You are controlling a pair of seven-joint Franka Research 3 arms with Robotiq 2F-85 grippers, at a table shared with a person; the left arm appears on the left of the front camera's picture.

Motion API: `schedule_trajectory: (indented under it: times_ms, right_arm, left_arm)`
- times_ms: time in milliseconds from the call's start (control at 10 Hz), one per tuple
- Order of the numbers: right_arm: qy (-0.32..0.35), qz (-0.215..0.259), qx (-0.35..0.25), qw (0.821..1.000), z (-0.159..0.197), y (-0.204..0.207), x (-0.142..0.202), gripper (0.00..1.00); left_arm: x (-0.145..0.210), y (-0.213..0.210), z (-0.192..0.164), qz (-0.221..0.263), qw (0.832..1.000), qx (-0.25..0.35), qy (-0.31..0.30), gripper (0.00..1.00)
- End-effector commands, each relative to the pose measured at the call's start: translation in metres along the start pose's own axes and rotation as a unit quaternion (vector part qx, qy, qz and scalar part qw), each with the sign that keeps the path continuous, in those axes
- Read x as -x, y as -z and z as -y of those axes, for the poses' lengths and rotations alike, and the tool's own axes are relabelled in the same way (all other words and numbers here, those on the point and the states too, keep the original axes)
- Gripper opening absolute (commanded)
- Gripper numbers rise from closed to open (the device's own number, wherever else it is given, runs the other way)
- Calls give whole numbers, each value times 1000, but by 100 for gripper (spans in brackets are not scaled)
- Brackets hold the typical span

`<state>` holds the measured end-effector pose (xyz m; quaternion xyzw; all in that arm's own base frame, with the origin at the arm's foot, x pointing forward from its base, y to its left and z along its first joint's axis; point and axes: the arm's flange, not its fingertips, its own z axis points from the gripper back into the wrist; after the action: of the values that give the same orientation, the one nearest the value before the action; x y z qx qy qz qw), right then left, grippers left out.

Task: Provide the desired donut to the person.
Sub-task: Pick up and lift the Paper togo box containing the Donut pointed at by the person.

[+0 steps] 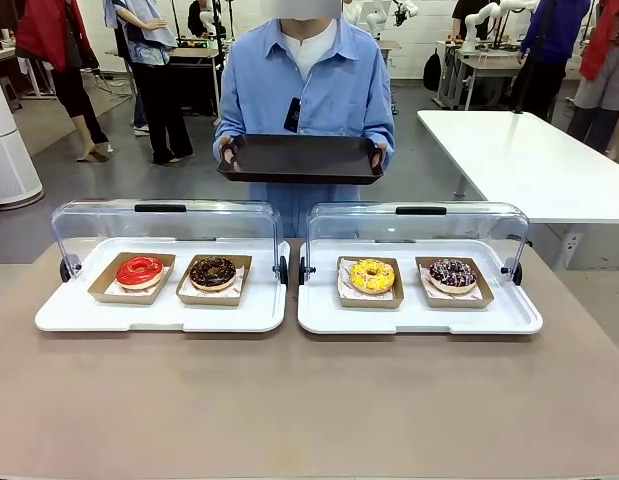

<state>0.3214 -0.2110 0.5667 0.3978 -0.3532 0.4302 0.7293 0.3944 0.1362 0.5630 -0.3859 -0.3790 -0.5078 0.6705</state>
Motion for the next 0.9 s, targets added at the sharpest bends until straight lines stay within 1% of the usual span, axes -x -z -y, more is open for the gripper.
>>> schedule_trajectory:
  times_ms: [0, 100, 200, 800]
  right_arm:
    - [6, -10, 2, 1000, 6, -1, -4, 100]
    - [16, -22, 13, 1000, 9, 10, -7, 100]
    - [7, -6, 4, 1000, 3, -3, 1, 100]
    - [7, -6, 4, 1000, 3, -3, 1, 100]
  left_arm:
    - [1, 3, 8, -10, 1000, -8, 0, 100]
    - [-3, 12, 7, -18, 998, -61, -11, 100]
    - [-1, 0, 1, -2, 1000, -1, 0, 100]
    - [-1, 0, 1, -2, 1000, -1, 0, 100]
